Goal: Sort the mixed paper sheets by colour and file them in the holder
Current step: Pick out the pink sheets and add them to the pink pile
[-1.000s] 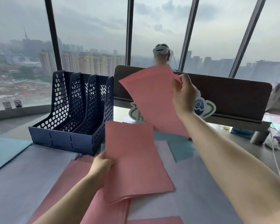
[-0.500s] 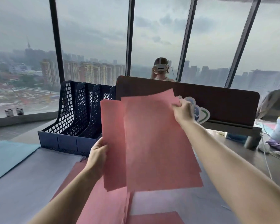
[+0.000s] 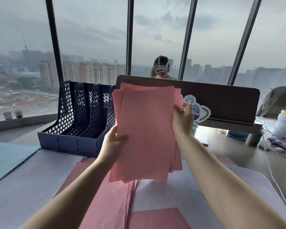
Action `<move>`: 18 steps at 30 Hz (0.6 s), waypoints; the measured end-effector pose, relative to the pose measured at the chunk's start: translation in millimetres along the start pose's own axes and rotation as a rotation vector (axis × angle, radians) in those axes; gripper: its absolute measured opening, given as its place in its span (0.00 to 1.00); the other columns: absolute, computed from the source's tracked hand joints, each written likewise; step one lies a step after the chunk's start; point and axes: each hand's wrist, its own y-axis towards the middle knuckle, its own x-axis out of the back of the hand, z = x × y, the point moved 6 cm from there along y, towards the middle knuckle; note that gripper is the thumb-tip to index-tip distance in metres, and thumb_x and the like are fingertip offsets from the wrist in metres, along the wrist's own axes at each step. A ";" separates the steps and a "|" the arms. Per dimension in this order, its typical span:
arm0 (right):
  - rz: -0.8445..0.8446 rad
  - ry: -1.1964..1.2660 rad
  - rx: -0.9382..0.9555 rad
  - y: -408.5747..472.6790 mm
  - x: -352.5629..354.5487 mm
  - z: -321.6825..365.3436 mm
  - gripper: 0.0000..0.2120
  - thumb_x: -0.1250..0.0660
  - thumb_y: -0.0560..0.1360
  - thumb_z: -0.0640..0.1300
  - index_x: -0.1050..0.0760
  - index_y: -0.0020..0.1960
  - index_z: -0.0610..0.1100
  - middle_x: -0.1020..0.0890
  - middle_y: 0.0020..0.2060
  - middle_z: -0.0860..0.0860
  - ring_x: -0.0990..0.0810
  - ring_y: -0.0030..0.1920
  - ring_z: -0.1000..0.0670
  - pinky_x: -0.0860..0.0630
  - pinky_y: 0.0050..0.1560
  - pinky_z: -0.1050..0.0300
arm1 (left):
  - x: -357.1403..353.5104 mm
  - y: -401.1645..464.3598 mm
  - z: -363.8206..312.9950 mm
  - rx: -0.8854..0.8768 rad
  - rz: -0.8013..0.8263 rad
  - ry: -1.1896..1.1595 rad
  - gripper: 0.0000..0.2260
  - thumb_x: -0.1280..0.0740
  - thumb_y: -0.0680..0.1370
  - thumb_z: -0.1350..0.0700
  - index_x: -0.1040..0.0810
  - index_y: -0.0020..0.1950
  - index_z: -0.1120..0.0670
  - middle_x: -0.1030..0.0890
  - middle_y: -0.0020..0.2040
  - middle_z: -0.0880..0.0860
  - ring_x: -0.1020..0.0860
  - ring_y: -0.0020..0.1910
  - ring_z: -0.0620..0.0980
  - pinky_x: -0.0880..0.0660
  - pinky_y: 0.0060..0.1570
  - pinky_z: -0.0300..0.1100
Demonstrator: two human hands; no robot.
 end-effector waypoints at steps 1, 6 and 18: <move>0.018 0.043 0.032 -2.4 1.5 10.8 0.08 0.33 0.74 0.45 0.27 0.53 0.47 0.21 0.38 0.52 0.25 0.34 0.52 0.28 0.38 0.55 | -1.8 0.5 -8.3 -0.041 -0.017 -0.003 0.15 0.34 0.76 0.68 0.21 0.57 0.52 0.14 0.46 0.51 0.17 0.44 0.52 0.20 0.45 0.47; 0.226 0.014 0.049 -26.6 8.6 2.7 0.28 0.33 0.73 0.51 0.34 0.70 0.46 0.20 0.59 0.49 0.20 0.55 0.51 0.25 0.57 0.57 | -1.1 -5.4 -3.9 -0.101 -0.051 0.048 0.19 0.25 0.70 0.52 0.23 0.59 0.47 0.16 0.51 0.50 0.17 0.51 0.51 0.21 0.55 0.52; 0.331 0.078 -0.165 -82.8 5.8 -62.4 0.10 0.37 0.79 0.42 0.24 0.58 0.47 0.20 0.46 0.53 0.23 0.47 0.52 0.29 0.54 0.54 | -9.7 -22.8 46.1 0.075 -0.228 0.026 0.17 0.24 0.72 0.52 0.23 0.58 0.49 0.16 0.50 0.47 0.18 0.51 0.47 0.23 0.57 0.49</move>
